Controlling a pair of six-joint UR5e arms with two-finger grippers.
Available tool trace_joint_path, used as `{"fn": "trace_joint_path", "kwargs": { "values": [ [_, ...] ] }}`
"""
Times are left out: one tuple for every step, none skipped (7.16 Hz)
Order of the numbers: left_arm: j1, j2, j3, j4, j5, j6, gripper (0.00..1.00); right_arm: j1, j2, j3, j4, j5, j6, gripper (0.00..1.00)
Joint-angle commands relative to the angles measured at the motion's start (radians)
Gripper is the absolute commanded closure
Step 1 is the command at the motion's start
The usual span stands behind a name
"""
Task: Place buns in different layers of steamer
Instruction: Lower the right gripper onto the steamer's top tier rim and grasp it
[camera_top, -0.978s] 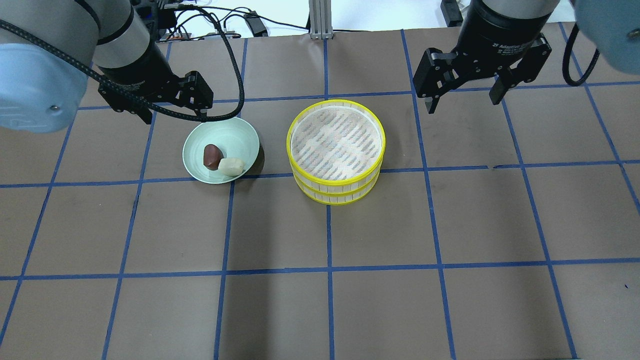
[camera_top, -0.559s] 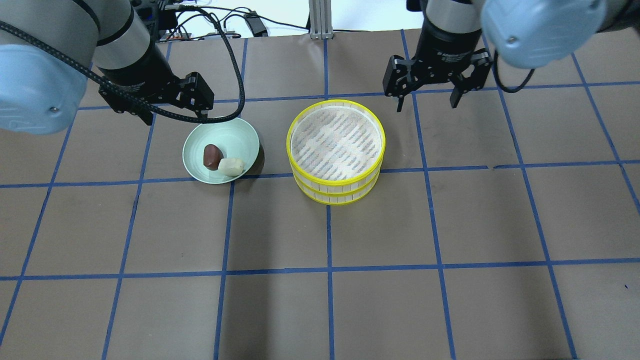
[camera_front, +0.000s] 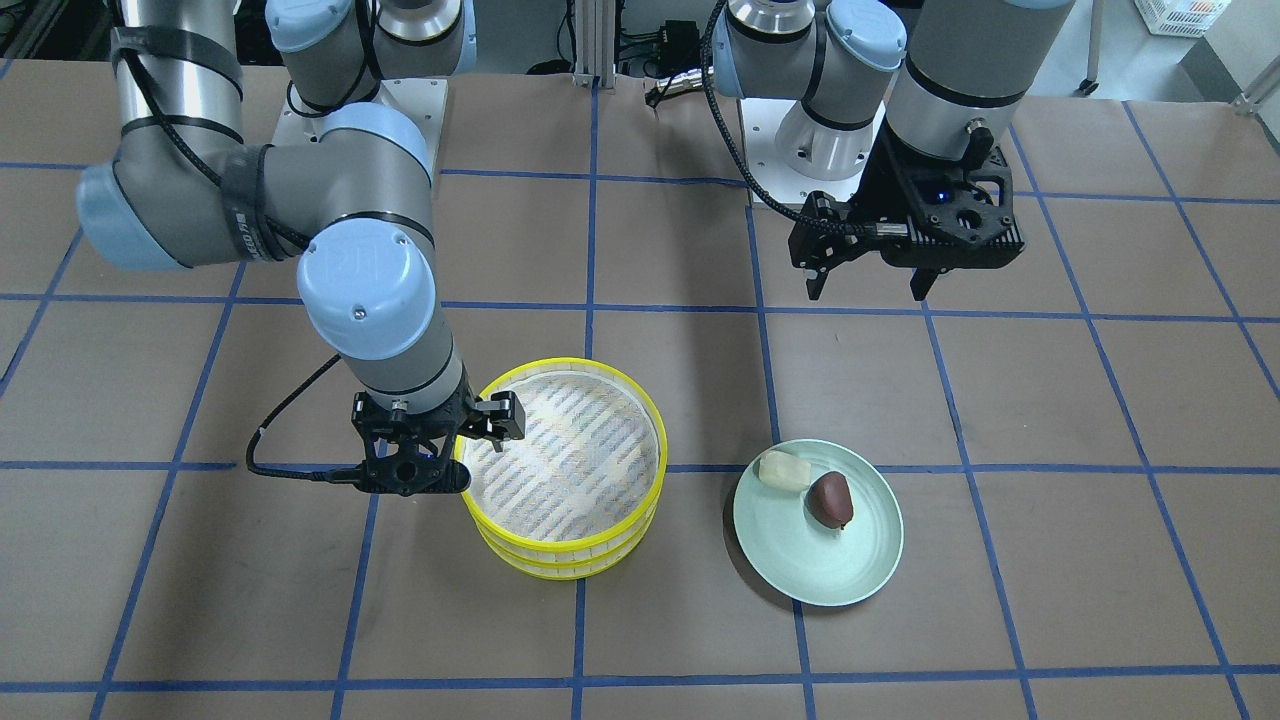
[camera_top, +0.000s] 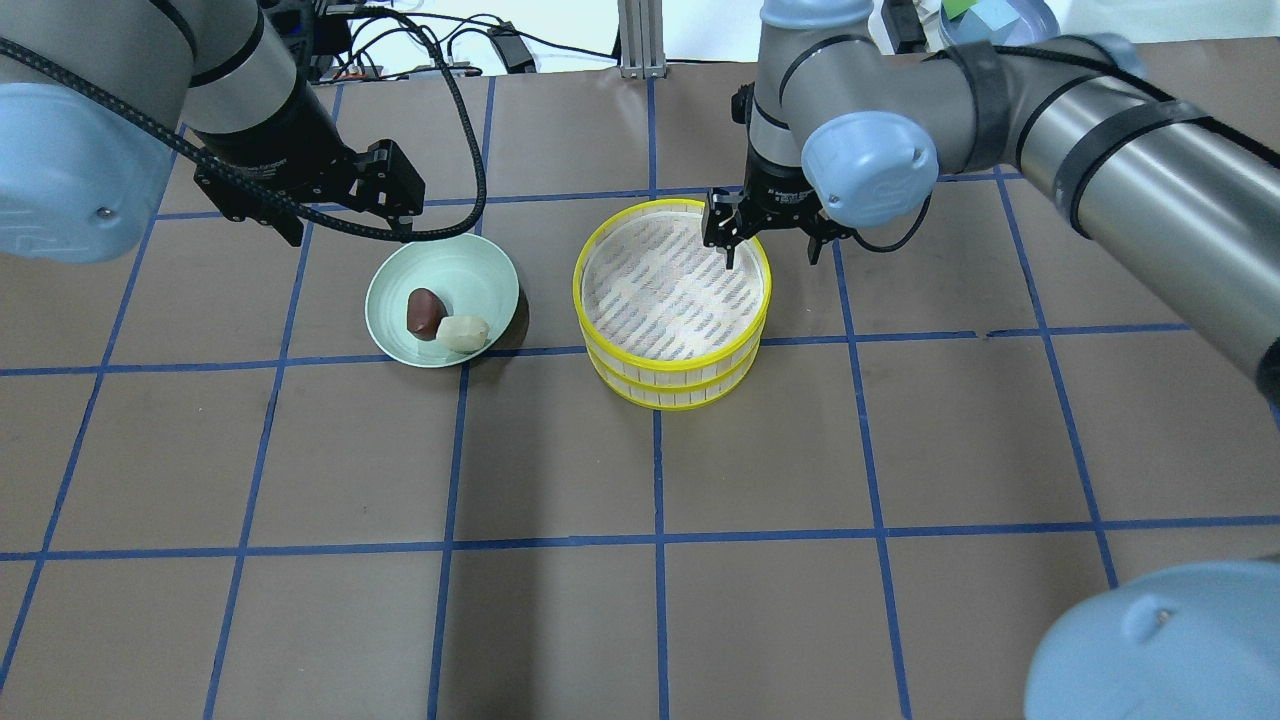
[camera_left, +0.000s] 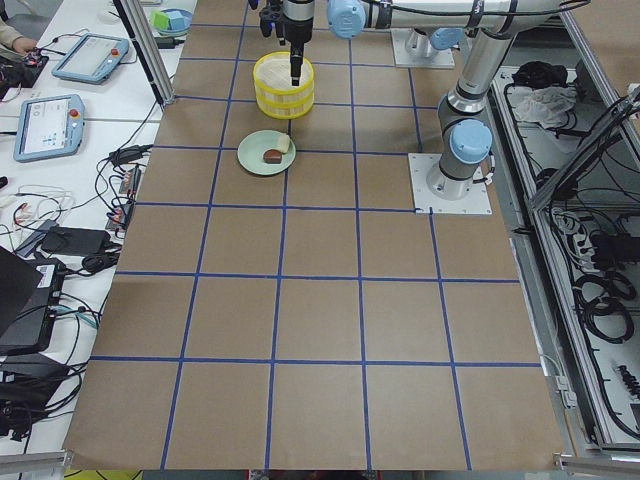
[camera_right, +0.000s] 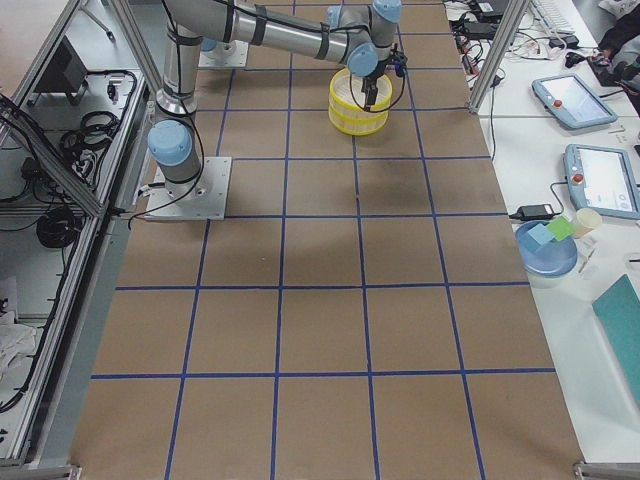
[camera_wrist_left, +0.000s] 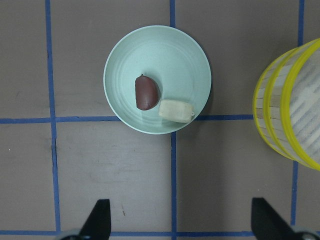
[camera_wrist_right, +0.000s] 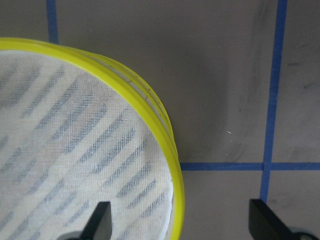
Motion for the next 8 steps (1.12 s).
{"fn": "trace_joint_path", "kwargs": {
  "values": [
    [0.023, -0.009, -0.004, 0.005, 0.003, -0.017, 0.0, 0.001, 0.024, 0.045, -0.068, 0.002, 0.009, 0.28],
    [0.025, -0.011, -0.005, 0.011, 0.009, -0.044, 0.0, 0.001, 0.019, 0.044, -0.061, 0.004, 0.006, 0.77],
    [0.025, -0.011, -0.007, 0.011, 0.014, -0.061, 0.0, 0.001, 0.016, 0.044, -0.051, 0.005, 0.006, 1.0],
    [0.025, -0.011, -0.007, 0.011, 0.014, -0.06, 0.0, 0.001, 0.015, 0.044, -0.05, 0.025, 0.012, 1.0],
    [0.025, -0.01, -0.007, 0.01, 0.02, -0.06, 0.0, 0.001, -0.006, 0.044, -0.039, 0.025, 0.013, 1.0],
    [0.025, -0.011, -0.007, 0.01, 0.041, -0.081, 0.0, -0.001, -0.039, 0.042, 0.005, 0.022, 0.013, 1.0],
    [0.026, -0.016, -0.01, 0.011, 0.04, -0.226, 0.0, -0.01, -0.089, 0.041, 0.06, 0.02, 0.01, 1.0],
    [0.026, -0.026, -0.027, 0.011, 0.04, -0.409, 0.0, -0.025, -0.127, 0.03, 0.121, 0.011, -0.012, 1.0]
  ]
}}
